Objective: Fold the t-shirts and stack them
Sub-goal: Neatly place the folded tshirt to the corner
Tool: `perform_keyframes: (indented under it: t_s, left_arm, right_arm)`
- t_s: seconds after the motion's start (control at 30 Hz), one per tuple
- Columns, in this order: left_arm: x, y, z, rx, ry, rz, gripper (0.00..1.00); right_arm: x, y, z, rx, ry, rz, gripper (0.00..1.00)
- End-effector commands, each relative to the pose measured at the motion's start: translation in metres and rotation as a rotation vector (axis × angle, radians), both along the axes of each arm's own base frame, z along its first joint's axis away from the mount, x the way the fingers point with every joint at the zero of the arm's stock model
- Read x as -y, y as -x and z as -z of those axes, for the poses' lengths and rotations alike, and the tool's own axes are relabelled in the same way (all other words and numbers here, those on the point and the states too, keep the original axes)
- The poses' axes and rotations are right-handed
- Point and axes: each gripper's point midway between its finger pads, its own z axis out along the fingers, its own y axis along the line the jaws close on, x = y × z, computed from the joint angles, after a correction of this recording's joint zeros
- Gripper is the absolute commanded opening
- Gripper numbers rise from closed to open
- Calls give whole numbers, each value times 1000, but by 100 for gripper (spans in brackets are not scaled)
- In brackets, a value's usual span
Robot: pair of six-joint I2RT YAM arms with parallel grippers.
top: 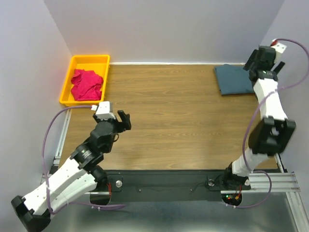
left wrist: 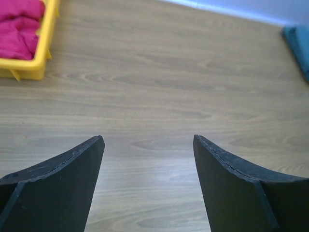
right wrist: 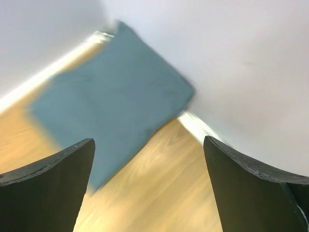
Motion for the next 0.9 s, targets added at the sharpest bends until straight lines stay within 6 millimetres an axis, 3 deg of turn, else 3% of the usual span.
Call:
perform_keyframes:
  t_s: [0.0, 0.1, 0.2, 0.3, 0.33, 0.37, 0.47, 0.57, 0.67, 0.77, 0.87]
  left_arm:
    - [-30, 12, -54, 132, 87, -88, 86]
    - [-52, 29, -84, 188, 169, -132, 88]
    - [-84, 49, -117, 268, 259, -201, 95]
    - [-105, 66, -125, 304, 312, -233, 97]
    - [-111, 70, -128, 311, 336, -251, 98]
    - [-118, 76, -126, 314, 346, -257, 98]
    - [-127, 82, -116, 306, 362, -286, 98]
    - [-130, 85, -97, 296, 406, -297, 98]
    - [-129, 88, -90, 315, 476, -283, 98]
    - [-121, 82, -71, 289, 473, -274, 99]
    - [-123, 82, -71, 286, 461, -288, 99]
  right_arm:
    - [-54, 62, -74, 245, -138, -161, 100]
    - [-76, 106, -100, 315, -148, -230, 100]
    - [-104, 181, -133, 460, -118, -315, 100]
    - [-122, 217, -137, 525, -105, -354, 100]
    - [-126, 239, -146, 587, -89, -360, 100]
    - [-126, 243, -132, 573, -88, -350, 100]
    - [-119, 270, -121, 616, -62, -289, 100]
    - [-124, 282, -102, 620, -50, -311, 100]
    - [-133, 285, -87, 613, -57, -361, 100]
    - [-136, 283, -67, 586, -65, -374, 100]
    - [-137, 278, -47, 546, -75, -380, 100]
